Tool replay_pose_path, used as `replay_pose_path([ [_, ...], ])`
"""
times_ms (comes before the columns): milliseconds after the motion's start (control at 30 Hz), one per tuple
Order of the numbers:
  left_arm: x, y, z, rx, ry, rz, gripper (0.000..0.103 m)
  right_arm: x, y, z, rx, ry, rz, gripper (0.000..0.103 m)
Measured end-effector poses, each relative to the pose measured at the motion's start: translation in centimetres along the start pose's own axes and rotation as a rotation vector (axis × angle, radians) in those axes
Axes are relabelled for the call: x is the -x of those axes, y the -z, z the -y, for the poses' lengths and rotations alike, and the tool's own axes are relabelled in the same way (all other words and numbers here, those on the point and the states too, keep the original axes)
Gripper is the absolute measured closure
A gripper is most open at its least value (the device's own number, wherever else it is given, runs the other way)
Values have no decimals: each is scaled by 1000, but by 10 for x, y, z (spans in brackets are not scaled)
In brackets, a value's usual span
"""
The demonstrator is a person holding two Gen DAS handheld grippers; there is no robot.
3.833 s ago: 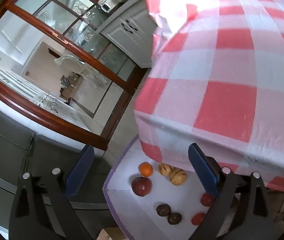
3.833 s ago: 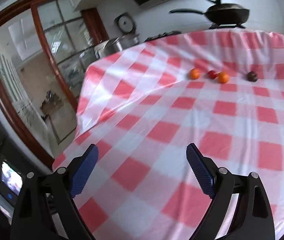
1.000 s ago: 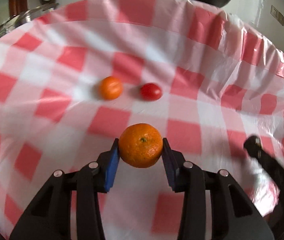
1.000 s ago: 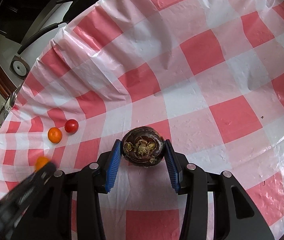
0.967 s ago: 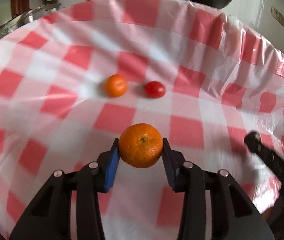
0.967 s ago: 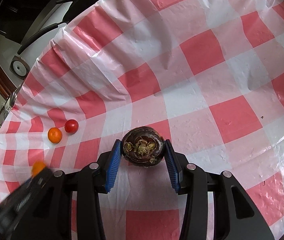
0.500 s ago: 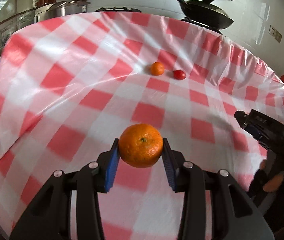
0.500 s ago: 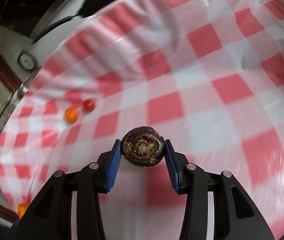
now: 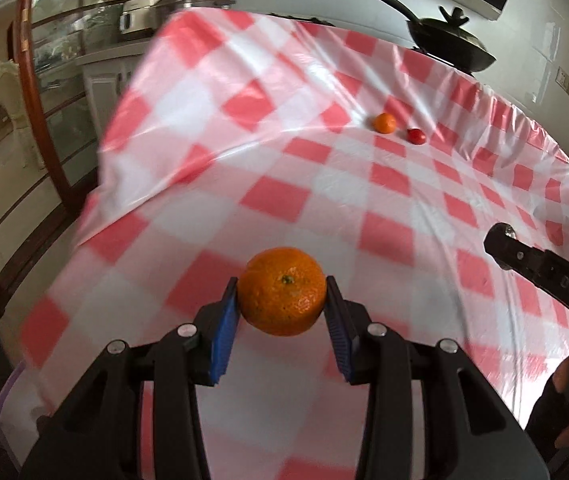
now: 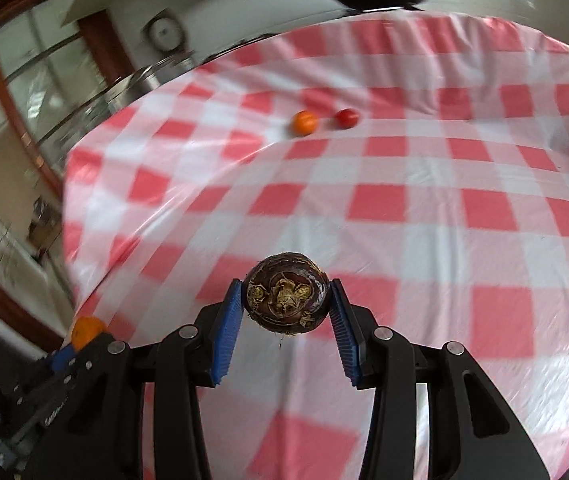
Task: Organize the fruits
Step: 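Carry the orange and mangosteen in both tools over the white bin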
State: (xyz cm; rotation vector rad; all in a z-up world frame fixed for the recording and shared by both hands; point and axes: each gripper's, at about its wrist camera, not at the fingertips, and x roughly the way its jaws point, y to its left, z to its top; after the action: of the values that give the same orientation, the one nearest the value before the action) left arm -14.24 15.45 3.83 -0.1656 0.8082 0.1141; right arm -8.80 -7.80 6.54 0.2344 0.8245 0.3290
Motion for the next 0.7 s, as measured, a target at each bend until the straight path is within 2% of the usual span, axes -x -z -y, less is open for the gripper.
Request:
replay_pose_path([
  [167,27,28,-39,12,-30,17,62,12,27,-48,118,-61,-33,60],
  [367,60,67,-90,45,-88,34,62,22,69,-121,316,-173,-86,60],
  [700,99,122,-178,135,-195,30,62,19,134,-206,550,-305,-188,60],
])
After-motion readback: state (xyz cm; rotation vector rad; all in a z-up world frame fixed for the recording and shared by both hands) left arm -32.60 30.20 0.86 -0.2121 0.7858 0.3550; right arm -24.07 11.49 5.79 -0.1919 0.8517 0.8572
